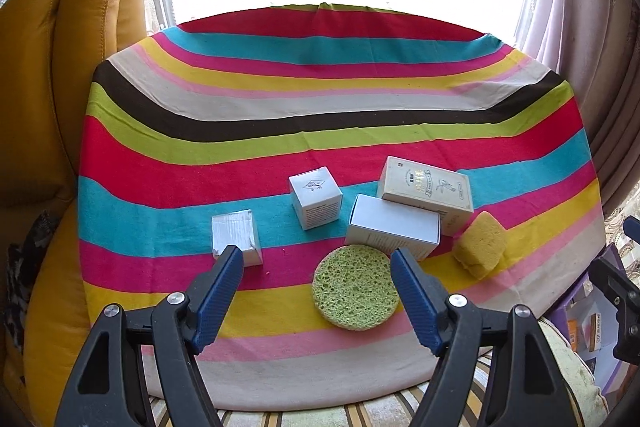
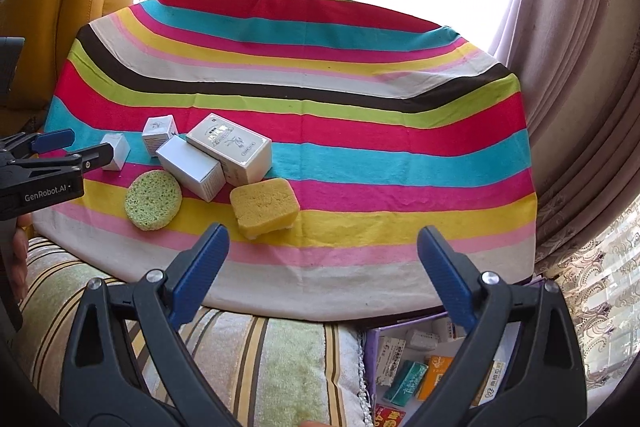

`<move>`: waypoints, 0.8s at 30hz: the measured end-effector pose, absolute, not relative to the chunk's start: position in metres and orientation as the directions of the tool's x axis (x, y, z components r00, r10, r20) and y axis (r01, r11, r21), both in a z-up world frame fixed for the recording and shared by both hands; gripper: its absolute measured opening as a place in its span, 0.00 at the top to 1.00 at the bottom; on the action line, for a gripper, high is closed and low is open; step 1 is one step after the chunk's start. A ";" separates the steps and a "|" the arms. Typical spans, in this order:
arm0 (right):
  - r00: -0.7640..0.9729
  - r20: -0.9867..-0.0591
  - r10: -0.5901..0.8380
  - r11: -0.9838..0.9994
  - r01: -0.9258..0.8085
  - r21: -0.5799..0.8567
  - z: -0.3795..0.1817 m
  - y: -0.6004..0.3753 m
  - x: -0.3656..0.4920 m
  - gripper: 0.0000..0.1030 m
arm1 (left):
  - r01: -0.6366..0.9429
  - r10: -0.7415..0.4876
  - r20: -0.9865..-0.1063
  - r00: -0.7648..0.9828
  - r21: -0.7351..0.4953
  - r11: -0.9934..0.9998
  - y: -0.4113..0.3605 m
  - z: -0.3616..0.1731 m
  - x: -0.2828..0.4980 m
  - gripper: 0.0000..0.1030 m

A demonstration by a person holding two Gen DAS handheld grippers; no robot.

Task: Organize objects
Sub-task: 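Grasp the yellow rectangular sponge with the right tool while the left tool grasps a white box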

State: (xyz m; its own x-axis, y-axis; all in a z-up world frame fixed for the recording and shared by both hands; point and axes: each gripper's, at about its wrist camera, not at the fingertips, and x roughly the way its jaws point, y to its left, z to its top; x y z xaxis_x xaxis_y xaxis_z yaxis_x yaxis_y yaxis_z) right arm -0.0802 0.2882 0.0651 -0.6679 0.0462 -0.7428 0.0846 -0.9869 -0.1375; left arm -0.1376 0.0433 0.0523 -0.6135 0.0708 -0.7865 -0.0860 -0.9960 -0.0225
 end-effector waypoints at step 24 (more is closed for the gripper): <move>-0.525 -0.850 -0.035 -0.964 0.241 -0.110 -0.006 0.254 -0.154 0.07 | 0.045 0.087 -0.861 -0.501 -0.126 -0.991 -0.024 -0.001 -0.194 0.26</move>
